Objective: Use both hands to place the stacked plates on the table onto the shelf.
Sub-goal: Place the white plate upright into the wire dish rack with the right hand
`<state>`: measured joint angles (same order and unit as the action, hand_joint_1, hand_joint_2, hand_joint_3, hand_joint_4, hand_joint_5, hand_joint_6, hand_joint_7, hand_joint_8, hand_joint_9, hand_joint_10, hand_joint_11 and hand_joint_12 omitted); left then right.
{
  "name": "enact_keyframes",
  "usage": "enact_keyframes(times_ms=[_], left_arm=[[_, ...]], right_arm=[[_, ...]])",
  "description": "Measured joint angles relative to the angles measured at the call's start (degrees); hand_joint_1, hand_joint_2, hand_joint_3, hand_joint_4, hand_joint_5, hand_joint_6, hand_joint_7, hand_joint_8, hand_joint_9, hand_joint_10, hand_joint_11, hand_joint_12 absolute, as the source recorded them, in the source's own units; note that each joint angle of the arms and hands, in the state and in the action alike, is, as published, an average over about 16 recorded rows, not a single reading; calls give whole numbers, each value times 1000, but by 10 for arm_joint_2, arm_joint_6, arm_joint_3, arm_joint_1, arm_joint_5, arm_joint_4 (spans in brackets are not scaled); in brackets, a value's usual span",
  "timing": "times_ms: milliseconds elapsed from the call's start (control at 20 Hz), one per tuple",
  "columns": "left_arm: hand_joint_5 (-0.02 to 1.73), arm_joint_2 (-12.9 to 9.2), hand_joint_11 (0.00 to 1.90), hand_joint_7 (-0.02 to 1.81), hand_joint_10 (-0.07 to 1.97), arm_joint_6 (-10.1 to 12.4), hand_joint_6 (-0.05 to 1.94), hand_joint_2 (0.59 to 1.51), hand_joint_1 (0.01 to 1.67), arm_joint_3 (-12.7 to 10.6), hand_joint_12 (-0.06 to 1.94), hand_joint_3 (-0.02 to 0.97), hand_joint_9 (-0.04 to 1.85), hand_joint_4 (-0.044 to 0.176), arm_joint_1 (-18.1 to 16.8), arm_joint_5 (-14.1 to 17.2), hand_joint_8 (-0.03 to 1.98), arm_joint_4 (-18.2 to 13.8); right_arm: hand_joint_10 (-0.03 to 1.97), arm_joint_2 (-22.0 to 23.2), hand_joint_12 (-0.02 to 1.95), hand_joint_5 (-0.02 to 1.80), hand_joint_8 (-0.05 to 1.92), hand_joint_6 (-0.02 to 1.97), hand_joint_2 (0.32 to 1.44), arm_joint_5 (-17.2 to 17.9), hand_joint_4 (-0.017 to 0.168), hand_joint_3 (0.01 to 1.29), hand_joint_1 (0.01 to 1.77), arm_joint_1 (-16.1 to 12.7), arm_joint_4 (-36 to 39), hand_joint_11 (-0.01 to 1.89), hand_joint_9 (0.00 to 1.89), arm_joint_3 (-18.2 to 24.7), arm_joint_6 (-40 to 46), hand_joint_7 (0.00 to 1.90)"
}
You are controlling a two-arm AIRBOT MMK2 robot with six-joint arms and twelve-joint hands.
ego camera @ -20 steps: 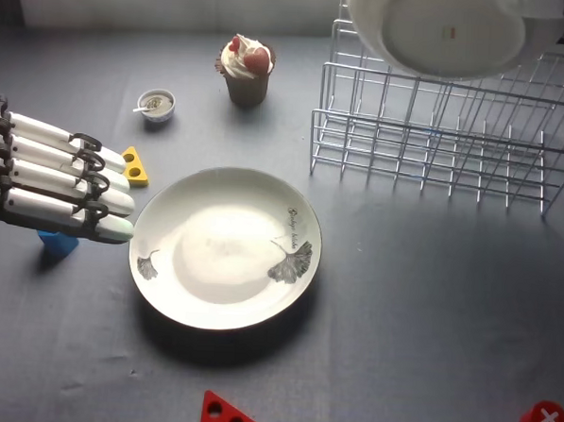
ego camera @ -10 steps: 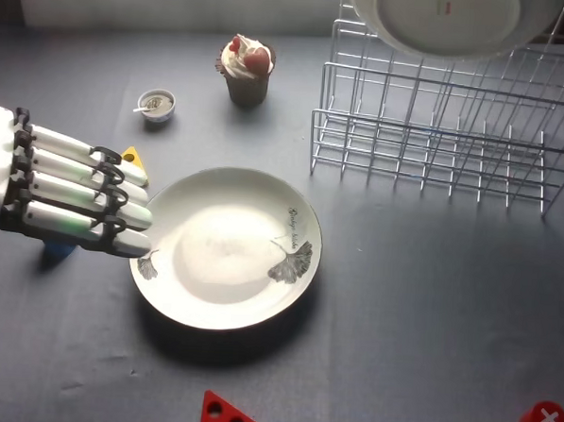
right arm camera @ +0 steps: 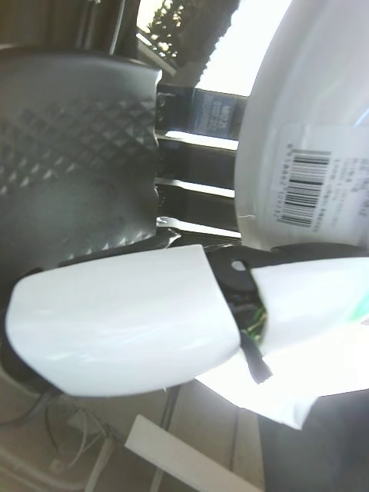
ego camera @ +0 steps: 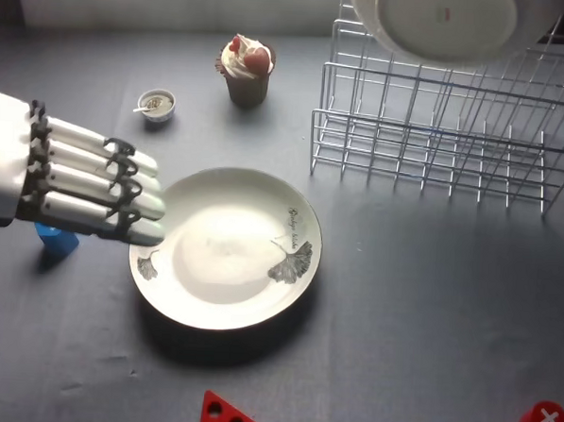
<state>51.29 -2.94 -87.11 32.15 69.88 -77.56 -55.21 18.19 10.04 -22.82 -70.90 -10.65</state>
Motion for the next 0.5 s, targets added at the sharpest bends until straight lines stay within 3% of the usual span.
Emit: enact_keyframes(times_ms=[500], left_arm=[[142, 4, 163, 154, 11, 0, -3, 886, 100, -7, 19, -1, 161, 2, -6, 8, 2, 5]], right_arm=[[767, -38, 1377, 895, 609, 866, 980, -14, -8, 11, 1481, 19, 21, 970, 1095, -46, 26, 1072]])
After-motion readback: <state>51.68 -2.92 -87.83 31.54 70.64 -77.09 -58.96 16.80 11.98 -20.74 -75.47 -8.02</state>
